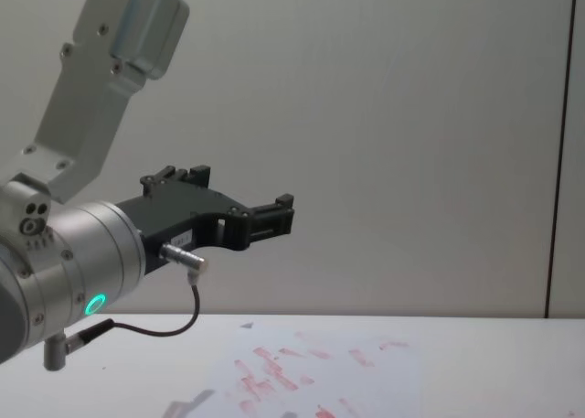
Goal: Use the one hand to pick up the stamp and affix it onto the A4 paper.
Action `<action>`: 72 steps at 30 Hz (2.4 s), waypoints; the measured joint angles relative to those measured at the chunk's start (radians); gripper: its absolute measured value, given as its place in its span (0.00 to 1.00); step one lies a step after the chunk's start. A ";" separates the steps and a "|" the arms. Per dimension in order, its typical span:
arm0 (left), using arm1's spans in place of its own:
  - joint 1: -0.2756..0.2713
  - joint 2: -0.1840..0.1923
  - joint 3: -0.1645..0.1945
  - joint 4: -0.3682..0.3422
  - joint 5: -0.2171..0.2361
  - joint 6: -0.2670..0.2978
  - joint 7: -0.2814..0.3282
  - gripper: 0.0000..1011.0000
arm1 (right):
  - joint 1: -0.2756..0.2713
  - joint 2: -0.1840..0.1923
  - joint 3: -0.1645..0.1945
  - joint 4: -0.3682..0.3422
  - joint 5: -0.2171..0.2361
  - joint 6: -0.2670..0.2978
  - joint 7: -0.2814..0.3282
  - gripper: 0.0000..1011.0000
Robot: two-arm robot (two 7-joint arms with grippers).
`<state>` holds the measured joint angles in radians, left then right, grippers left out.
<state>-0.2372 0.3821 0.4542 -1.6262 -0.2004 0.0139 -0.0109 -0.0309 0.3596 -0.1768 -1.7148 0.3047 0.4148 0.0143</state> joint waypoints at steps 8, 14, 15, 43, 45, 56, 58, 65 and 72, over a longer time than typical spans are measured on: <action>0.000 0.000 0.000 0.000 0.000 0.000 0.000 0.99 | 0.038 -0.028 -0.015 -0.010 0.000 -0.041 0.059 0.22; 0.000 0.000 0.000 0.000 0.000 0.000 0.000 0.99 | 0.077 -0.059 -0.037 -0.001 -0.013 -0.057 0.119 0.22; 0.000 0.000 0.000 0.000 0.000 0.000 0.000 0.99 | 0.089 -0.069 -0.044 0.006 -0.020 -0.058 0.137 0.22; 0.000 0.000 0.000 0.000 0.000 0.000 0.000 0.99 | 0.313 -0.265 -0.202 0.302 -0.240 0.021 0.367 0.22; 0.000 0.000 0.000 0.000 0.000 0.000 0.000 0.99 | 0.315 -0.270 -0.209 0.313 -0.249 0.034 0.371 0.22; 0.000 0.000 0.000 0.000 0.000 0.000 0.000 0.99 | 0.313 -0.276 -0.230 0.339 -0.275 0.081 0.384 0.22; 0.000 0.000 0.000 0.000 0.000 0.000 0.000 0.99 | 0.312 -0.276 -0.233 0.342 -0.279 0.086 0.386 0.22; 0.000 0.000 0.000 0.000 0.000 0.000 0.000 0.99 | 0.311 -0.277 -0.236 0.347 -0.285 0.091 0.387 0.22; 0.000 0.000 0.000 0.000 0.000 0.000 0.000 0.99 | 0.313 -0.280 -0.237 0.359 -0.284 0.074 0.378 0.22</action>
<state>-0.2372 0.3821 0.4542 -1.6262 -0.2004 0.0139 -0.0109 0.2823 0.0796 -0.4141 -1.3556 0.0209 0.4890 0.3927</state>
